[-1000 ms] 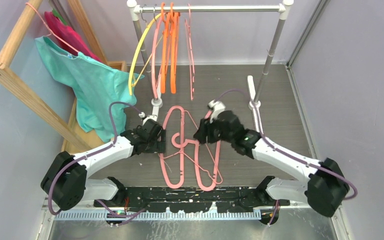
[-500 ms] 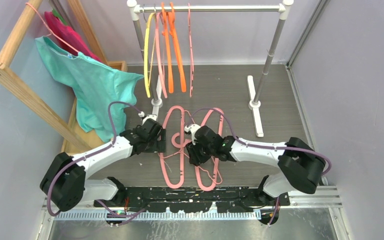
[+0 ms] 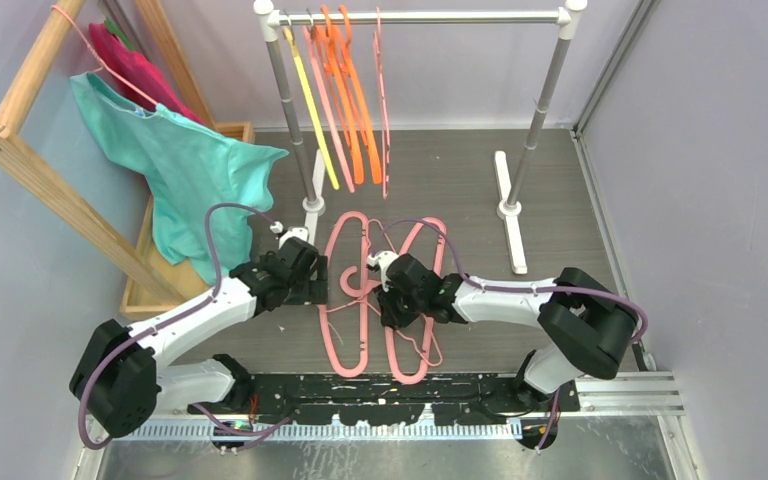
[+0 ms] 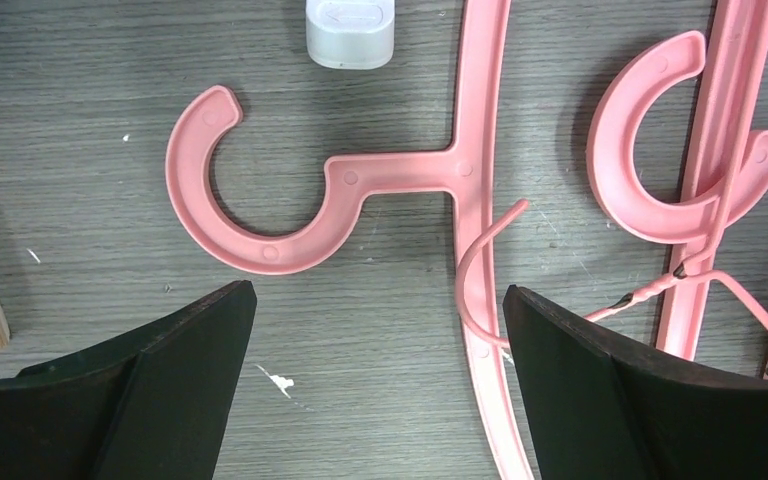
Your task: Organize the hangers
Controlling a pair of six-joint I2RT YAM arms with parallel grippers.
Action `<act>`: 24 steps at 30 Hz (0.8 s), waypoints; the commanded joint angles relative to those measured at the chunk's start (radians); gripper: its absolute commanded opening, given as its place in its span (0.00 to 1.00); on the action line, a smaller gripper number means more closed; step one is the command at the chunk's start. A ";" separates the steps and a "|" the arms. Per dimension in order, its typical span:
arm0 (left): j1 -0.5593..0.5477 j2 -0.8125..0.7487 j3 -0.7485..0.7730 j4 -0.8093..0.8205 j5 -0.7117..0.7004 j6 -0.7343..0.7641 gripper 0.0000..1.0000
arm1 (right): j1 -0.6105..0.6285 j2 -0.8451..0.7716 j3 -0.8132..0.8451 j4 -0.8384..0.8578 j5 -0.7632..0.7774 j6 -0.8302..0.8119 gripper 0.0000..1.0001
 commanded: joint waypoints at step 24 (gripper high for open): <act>0.003 -0.016 0.088 -0.028 -0.040 0.032 0.98 | -0.498 -0.566 0.132 -0.238 -0.241 0.058 0.01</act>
